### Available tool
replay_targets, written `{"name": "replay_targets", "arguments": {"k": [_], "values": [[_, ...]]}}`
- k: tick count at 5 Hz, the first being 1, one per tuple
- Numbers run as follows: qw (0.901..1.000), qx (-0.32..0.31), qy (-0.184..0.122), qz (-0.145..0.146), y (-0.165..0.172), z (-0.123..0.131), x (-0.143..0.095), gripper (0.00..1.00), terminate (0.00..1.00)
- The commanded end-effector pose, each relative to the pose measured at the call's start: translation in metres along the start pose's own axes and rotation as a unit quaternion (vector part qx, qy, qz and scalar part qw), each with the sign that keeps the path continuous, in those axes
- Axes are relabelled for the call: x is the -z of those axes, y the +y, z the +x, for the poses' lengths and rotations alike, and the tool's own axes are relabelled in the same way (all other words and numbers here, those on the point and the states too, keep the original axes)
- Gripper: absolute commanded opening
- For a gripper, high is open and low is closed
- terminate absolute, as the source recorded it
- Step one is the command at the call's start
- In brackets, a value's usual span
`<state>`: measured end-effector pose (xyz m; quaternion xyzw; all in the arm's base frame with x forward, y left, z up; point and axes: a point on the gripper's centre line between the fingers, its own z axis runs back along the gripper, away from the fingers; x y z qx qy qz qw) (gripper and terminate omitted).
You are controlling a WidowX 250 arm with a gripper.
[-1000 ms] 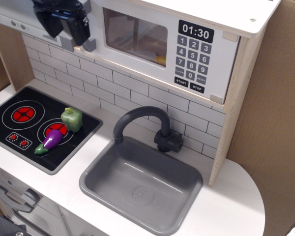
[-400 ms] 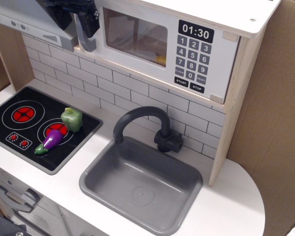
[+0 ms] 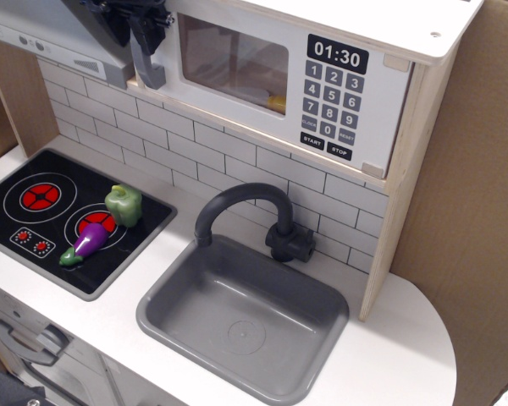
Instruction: Open microwave
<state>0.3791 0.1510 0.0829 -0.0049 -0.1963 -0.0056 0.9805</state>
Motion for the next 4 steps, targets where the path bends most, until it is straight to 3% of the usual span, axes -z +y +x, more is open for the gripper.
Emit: {"name": "replay_targets", "arguments": {"k": [1, 2, 3, 4], "values": [[0.9996, 0.013, -0.022, 0.006, -0.004, -0.008, -0.023, 0.0, 0.0], [0.9997, 0.019, -0.014, 0.0, -0.011, -0.035, -0.038, 0.0, 0.0], [0.9994, 0.033, 0.012, 0.002, -0.019, -0.058, -0.049, 1.0, 0.0], [0.9993, 0.005, 0.033, -0.017, -0.027, -0.077, -0.073, 1.0, 0.0]]}}
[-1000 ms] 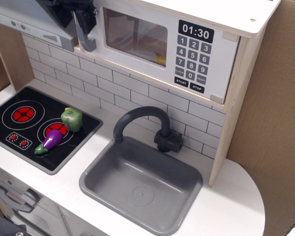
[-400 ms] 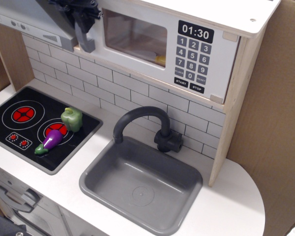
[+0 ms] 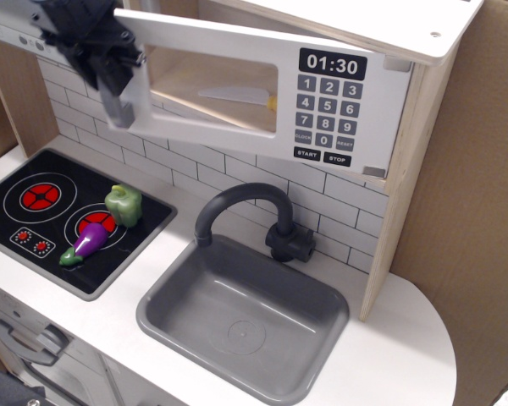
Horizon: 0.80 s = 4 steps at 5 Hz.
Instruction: Open microwave
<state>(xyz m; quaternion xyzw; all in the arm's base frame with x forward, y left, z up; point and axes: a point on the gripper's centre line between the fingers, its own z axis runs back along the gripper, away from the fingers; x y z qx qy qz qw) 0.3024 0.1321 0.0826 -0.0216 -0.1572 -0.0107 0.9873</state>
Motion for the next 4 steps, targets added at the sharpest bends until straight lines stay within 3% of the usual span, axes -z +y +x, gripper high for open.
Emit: {"name": "replay_targets", "arguments": {"k": [1, 2, 4], "values": [[0.9993, -0.016, 0.01, -0.032, -0.025, -0.012, -0.079, 1.0, 0.0], [0.9954, -0.067, 0.021, -0.066, -0.029, 0.012, -0.111, 1.0, 0.0], [0.9869, -0.158, 0.007, -0.032, 0.005, 0.061, -0.1, 1.0, 0.0]]}}
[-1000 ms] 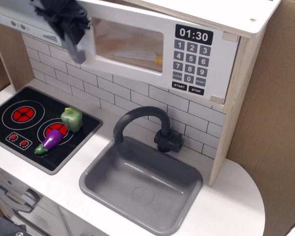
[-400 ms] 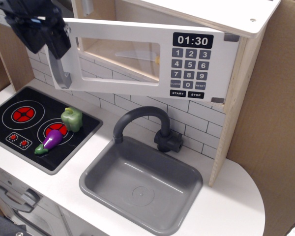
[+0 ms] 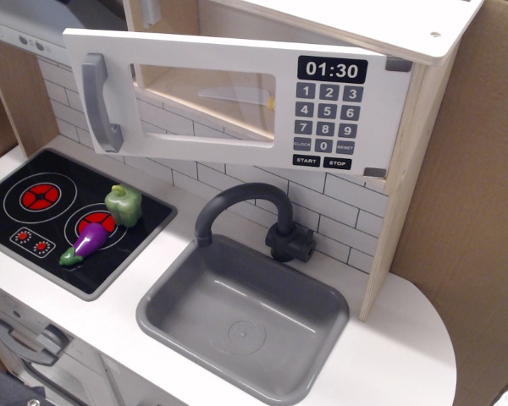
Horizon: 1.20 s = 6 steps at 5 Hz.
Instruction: Open microwave
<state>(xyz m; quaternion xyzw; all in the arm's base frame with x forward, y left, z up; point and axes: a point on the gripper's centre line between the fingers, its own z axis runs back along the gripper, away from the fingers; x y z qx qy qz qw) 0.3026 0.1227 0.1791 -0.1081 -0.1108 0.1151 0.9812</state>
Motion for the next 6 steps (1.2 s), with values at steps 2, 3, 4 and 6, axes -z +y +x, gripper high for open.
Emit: {"name": "replay_targets", "arguments": {"k": [2, 3, 4, 6], "values": [[0.9952, -0.022, -0.03, 0.091, 0.029, 0.032, 0.03, 1.0, 0.0], [0.9925, 0.001, 0.004, 0.123, 0.025, 0.009, 0.058, 1.0, 0.0], [0.9917, 0.027, 0.026, 0.123, 0.004, -0.022, 0.066, 1.0, 0.0], [0.9894, 0.092, 0.064, 0.093, -0.051, -0.081, 0.079, 1.0, 0.0]]}}
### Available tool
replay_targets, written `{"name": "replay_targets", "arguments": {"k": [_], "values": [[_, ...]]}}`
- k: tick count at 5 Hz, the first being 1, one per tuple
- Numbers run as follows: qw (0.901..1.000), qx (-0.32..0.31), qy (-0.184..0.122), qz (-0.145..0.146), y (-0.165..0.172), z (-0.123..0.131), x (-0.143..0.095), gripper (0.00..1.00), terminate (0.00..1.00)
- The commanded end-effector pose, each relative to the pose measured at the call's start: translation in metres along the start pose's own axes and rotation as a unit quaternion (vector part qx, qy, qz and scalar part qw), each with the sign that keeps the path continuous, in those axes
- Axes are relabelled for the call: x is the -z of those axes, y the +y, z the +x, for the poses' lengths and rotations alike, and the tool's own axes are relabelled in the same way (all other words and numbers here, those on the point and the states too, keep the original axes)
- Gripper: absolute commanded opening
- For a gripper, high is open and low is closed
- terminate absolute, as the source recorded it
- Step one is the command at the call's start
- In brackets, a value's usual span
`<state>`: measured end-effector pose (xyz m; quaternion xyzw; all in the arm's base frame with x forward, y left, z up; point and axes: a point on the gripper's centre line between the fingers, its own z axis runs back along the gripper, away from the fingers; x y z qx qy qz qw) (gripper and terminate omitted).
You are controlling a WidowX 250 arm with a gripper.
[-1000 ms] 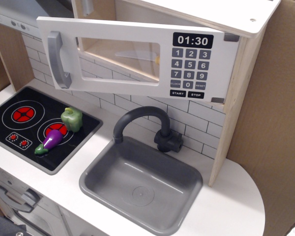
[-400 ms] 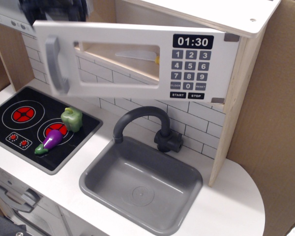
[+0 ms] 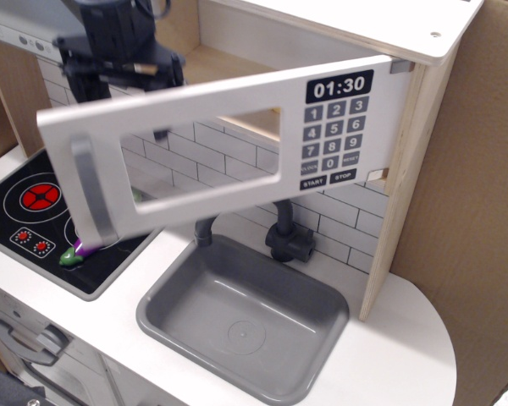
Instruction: Open microwave
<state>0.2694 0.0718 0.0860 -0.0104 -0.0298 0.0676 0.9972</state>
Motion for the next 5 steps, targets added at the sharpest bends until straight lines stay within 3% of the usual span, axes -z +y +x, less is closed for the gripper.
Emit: {"name": "replay_targets", "arguments": {"k": [1, 4, 5], "values": [[0.9993, 0.035, -0.006, -0.015, -0.051, -0.023, -0.008, 1.0, 0.0], [0.999, 0.039, -0.006, -0.022, -0.063, -0.018, -0.003, 1.0, 0.0], [0.999, 0.039, -0.006, -0.022, -0.063, -0.018, -0.003, 1.0, 1.0]]}}
